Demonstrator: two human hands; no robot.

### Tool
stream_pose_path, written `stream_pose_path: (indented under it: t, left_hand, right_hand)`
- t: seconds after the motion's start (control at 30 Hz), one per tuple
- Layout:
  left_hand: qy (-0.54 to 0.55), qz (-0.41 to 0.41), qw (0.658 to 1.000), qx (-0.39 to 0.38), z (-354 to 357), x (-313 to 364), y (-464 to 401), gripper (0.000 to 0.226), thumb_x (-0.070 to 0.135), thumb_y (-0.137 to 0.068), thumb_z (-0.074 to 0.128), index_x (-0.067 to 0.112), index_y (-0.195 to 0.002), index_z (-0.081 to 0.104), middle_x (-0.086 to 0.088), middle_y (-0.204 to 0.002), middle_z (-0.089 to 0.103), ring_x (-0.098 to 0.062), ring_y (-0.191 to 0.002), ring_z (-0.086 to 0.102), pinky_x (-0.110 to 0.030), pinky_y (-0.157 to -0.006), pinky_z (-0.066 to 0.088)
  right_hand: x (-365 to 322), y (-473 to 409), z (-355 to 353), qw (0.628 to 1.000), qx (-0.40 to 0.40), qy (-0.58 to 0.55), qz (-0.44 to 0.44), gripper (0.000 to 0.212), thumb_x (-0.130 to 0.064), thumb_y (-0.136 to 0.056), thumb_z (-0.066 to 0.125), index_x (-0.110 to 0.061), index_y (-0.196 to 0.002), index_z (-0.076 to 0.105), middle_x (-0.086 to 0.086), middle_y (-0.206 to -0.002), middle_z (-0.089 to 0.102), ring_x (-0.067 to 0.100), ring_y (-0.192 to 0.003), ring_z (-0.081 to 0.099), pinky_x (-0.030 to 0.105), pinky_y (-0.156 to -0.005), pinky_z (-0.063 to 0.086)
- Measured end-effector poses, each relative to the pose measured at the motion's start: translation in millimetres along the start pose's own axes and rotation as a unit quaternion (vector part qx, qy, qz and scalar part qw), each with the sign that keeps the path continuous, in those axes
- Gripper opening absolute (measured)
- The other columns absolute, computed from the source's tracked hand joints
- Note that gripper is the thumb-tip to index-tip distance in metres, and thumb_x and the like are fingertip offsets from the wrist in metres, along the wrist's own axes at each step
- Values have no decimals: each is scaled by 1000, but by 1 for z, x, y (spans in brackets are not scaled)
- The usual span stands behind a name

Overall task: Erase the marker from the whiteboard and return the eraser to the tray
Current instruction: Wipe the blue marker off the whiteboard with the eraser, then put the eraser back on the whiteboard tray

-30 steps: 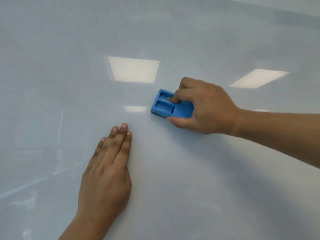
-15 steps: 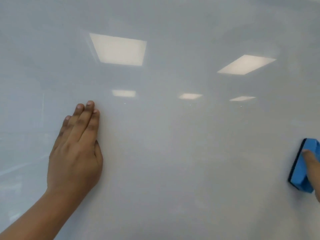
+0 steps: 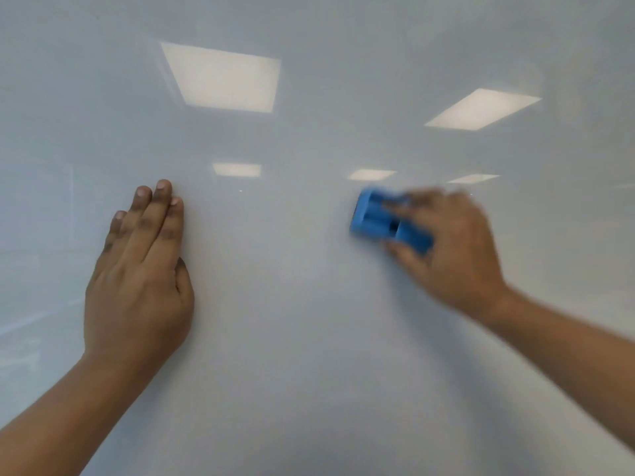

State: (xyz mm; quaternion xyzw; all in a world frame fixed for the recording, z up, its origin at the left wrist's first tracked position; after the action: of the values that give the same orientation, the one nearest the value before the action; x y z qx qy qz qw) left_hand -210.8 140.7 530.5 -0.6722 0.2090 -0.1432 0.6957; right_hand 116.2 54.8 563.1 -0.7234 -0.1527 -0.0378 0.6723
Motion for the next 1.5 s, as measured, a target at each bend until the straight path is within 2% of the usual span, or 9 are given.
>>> stream_pose_path:
  t: [0.13, 0.2, 0.47, 0.63, 0.77, 0.97, 1.2, 1.37, 1.5]
  left_hand:
    - [3, -6, 1000, 2, 1, 4, 1, 59, 5, -90, 29, 1, -148, 34, -14, -159, 29, -26, -150, 20, -39, -124, 12]
    - [2, -5, 1000, 5, 0, 5, 0, 59, 2, -89, 31, 1, -148, 34, -14, -159, 29, -26, -150, 20, -39, -124, 11]
    - [-1, -23, 1000, -20, -9, 13, 6, 59, -7, -90, 36, -1, -148, 34, -16, -158, 29, -30, -149, 22, -42, -123, 16]
    - [-13, 30, 990, -134, -32, 37, 76, 60, -11, -87, 52, -3, -145, 39, -17, -156, 33, -31, -147, 25, -46, -119, 25]
    - [38, 83, 957, -276, -66, 62, 157, 58, 16, -92, 63, 5, -145, 43, -8, -157, 36, -22, -147, 28, -36, -120, 26]
    - [141, 37, 853, -501, -110, 106, 262, 94, 56, -68, 79, 25, -147, 39, 11, -156, 36, -4, -140, 36, -21, -110, 31]
    - [187, -94, 835, -508, -133, 146, 320, 69, 35, -63, 89, 25, -126, 62, 14, -119, 66, -6, -101, 65, -20, -82, 54]
    - [195, -195, 777, -566, -142, 169, 377, 58, 32, -74, 82, 34, -126, 56, 19, -123, 61, -5, -103, 61, -23, -86, 50]
    - [221, -247, 720, -609, -132, 197, 421, 56, 33, -83, 74, 36, -134, 51, 21, -133, 54, -7, -117, 51, -24, -99, 41]
  right_hand:
    - [48, -99, -6, 966, 86, -47, 240, 49, -47, -80, 77, -26, -123, 65, -2, -128, 60, 26, -117, 55, 43, -102, 46]
    - [34, -123, 1, 956, 105, -68, 264, 47, -47, -80, 77, -29, -122, 64, -6, -129, 58, 23, -121, 51, 41, -104, 44]
    - [-132, -17, 45, 993, 0, -109, -41, 39, -40, -75, 76, -32, -113, 72, -5, -116, 65, 28, -92, 51, 40, -78, 37]
    - [-157, 186, 48, 959, -180, -154, -156, 26, -28, -81, 71, -35, -106, 67, -8, -114, 66, 21, -83, 54, 36, -78, 37]
    - [-165, 274, 33, 920, -319, -130, -189, 34, -27, -70, 85, -39, -97, 67, -12, -106, 65, 17, -86, 58, 37, -82, 35]
    - [-174, 280, 1, 917, -346, -200, 9, 52, -38, -66, 88, -37, -113, 66, -12, -115, 61, 17, -101, 52, 36, -87, 29]
    - [-200, 334, -50, 872, -401, -265, 95, 61, -48, -70, 82, -38, -122, 52, -23, -124, 58, 9, -110, 54, 36, -95, 31]
    - [-200, 394, -97, 783, -487, -251, 294, 93, -59, -66, 76, -46, -146, 29, -28, -152, 33, 0, -135, 34, 36, -107, 24]
    - [-198, 458, -143, 666, -487, -245, 509, 99, -31, -68, 90, -46, -144, 28, -20, -149, 38, 7, -136, 40, 35, -107, 37]
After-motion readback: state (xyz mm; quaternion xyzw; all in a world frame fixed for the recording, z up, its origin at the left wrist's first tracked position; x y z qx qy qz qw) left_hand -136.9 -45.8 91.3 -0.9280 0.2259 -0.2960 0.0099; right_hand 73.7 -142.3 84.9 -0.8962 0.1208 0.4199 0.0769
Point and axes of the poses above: each hand's wrist, its own y-axis away from the middle knuckle, its own z-axis out of the palm, x = y × z, the point moved 1 cm from there along -y, towards the middle knuckle
